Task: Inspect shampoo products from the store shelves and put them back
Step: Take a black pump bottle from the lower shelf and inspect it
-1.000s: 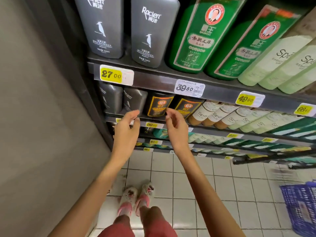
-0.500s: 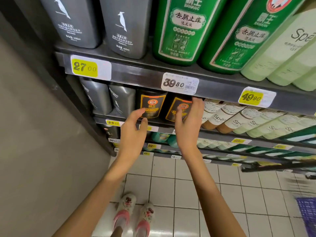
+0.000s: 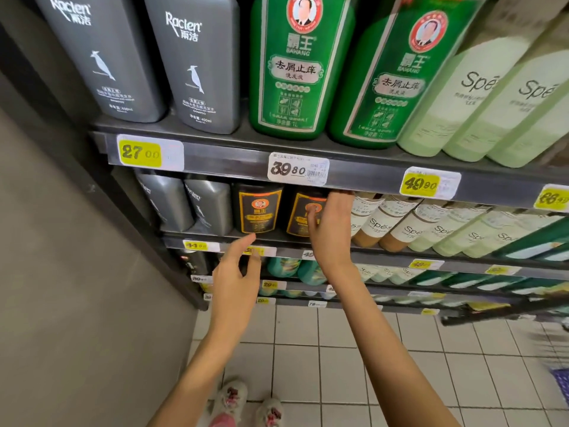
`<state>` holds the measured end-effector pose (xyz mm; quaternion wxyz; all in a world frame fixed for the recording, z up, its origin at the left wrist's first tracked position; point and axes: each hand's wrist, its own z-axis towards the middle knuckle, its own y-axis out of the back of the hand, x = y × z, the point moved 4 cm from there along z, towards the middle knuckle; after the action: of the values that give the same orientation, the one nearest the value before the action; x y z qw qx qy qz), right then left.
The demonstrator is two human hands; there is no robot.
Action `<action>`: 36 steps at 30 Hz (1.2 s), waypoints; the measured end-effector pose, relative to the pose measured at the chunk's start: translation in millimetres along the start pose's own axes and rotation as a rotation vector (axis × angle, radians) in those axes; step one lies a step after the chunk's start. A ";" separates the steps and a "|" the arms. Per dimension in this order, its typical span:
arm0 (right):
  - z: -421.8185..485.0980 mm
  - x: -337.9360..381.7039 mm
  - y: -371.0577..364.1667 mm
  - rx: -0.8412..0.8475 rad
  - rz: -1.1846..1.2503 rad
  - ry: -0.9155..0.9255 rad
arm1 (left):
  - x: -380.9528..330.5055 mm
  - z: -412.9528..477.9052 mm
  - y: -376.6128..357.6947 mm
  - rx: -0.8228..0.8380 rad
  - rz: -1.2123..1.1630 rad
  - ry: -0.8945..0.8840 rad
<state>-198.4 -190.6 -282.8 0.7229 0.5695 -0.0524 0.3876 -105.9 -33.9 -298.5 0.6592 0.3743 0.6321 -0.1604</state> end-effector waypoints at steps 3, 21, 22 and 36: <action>-4.2 -1.8 0.8 0.003 -0.001 0.016 | -0.3 -4.5 -0.8 -0.013 0.004 0.004; -19.8 -2.5 12.8 -0.033 0.177 0.018 | -3.0 -17.1 -7.3 -0.003 0.019 0.060; -21.6 -1.8 12.2 -0.028 0.154 0.016 | -2.4 -17.1 -6.1 -0.005 0.020 0.060; -20.6 2.2 -7.1 -0.225 0.095 -0.147 | 13.4 -15.2 1.8 0.001 0.040 0.092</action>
<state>-200.0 -172.0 -294.3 0.7573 0.5084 -0.1753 0.3706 -113.5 -18.5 -309.6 0.6323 0.3942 0.6541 -0.1299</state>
